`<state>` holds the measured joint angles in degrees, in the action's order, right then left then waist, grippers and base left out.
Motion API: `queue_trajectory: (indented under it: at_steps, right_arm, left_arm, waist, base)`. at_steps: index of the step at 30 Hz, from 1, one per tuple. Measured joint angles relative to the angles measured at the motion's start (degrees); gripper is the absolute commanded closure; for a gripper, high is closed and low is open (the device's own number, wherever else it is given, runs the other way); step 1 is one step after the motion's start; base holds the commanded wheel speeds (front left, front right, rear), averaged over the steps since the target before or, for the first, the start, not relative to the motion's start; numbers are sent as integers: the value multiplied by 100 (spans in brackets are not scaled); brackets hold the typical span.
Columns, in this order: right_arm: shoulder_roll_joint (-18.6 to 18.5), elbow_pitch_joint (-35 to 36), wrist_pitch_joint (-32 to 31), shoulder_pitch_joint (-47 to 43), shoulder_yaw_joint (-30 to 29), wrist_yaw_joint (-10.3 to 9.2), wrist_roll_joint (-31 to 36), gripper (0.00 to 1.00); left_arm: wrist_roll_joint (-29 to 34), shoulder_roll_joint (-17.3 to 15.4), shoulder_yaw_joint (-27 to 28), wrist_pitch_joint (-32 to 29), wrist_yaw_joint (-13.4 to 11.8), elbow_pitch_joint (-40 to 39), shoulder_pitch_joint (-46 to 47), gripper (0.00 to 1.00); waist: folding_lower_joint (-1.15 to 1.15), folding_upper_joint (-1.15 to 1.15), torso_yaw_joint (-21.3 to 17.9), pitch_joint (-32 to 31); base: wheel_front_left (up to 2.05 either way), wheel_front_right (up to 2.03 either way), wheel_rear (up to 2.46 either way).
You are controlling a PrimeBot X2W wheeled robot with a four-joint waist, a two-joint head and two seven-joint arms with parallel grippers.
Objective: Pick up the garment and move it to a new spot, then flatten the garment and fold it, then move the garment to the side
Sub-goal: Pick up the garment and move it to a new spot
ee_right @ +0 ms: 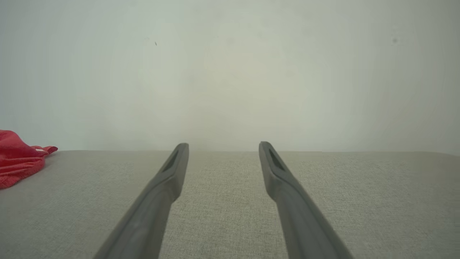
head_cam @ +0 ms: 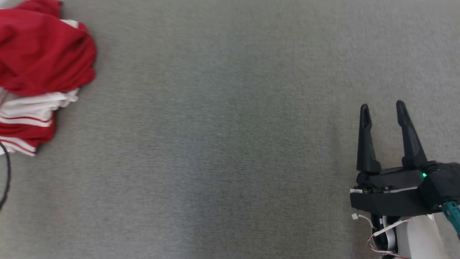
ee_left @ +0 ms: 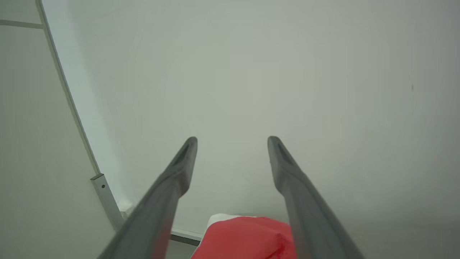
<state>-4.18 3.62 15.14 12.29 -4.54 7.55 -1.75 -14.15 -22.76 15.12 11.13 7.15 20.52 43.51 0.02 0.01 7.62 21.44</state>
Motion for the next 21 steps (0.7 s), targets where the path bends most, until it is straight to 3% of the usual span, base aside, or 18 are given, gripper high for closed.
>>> queue_trajectory:
  at_steps: [13, 18, 21]
  right_arm:
    - [-2, 512, -1, 120, -82, 0, -34, 0]
    - [-1, 563, 0, 124, -96, 0, -52, 0]
    - [2, 625, 0, 127, -82, 0, -51, 0]
  left_arm:
    - [103, -689, -283, -947, -5, 1377, 848, 0]
    - [121, -809, -450, -1512, -7, 1872, 900, 0]
    - [58, -869, -569, -2195, -1, 2230, 925, 0]
  waist:
    - [-1, 0, -629, 854]
    - [-1, 0, -739, 962]
    - [-2, 0, -744, 936]
  base:
    - [0, 0, 0]
    - [0, 0, 0]
    - [0, 0, 0]
